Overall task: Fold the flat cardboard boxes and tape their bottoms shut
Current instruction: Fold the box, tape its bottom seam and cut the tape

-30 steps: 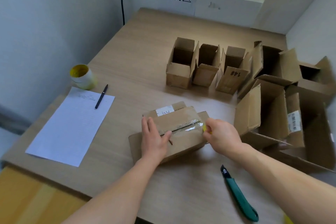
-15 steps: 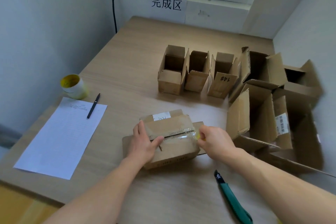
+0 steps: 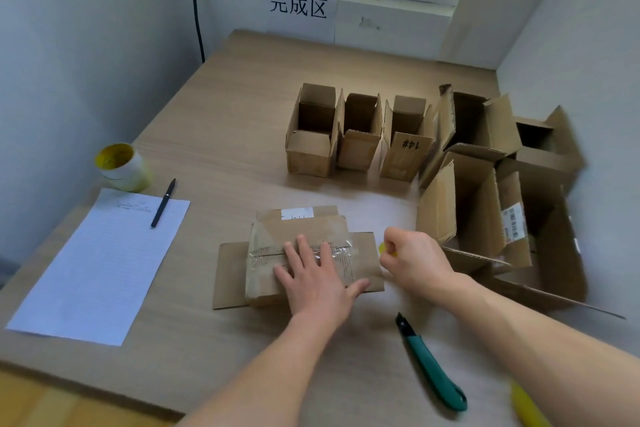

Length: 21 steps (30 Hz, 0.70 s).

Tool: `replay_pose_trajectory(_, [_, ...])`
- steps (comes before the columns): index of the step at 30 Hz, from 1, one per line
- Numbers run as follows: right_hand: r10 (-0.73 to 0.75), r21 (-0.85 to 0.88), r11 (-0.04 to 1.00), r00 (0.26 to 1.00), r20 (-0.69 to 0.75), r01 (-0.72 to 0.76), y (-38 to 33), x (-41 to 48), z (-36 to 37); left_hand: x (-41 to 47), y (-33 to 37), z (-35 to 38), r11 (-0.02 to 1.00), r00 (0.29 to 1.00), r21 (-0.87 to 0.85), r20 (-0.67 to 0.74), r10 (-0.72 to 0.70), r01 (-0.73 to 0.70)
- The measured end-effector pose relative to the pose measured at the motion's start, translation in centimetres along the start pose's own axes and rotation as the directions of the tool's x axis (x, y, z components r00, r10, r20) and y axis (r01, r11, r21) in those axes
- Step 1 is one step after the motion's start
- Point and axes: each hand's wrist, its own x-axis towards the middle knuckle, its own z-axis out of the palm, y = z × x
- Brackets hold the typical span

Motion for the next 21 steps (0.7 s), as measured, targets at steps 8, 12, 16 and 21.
replay_pose_trajectory(8, [-0.058,0.044,0.997,0.998,0.004,0.058,0.0,-0.8,-1.4,2.0,-2.9,-1.0,0.973,0.968,0.047,0.122,0.218,-0.225])
replay_pose_trajectory(12, [-0.053,0.061,0.997,0.998,0.033,0.051,-0.2,-1.4,-1.2,3.1,-6.4,-2.5,0.931,0.925,0.052,0.151,0.349,-0.36])
replay_pose_trajectory(16, [-0.09,0.05,0.995,0.992,0.084,0.086,-0.9,-1.9,-0.9,3.4,-8.7,-3.7,0.883,0.898,0.164,0.089,0.432,-0.441])
replay_pose_trajectory(21, [-0.151,0.106,0.985,0.979,0.133,0.138,-1.9,-2.1,-0.5,2.5,-8.5,-4.4,0.856,0.854,0.011,-0.062,0.516,-0.516])
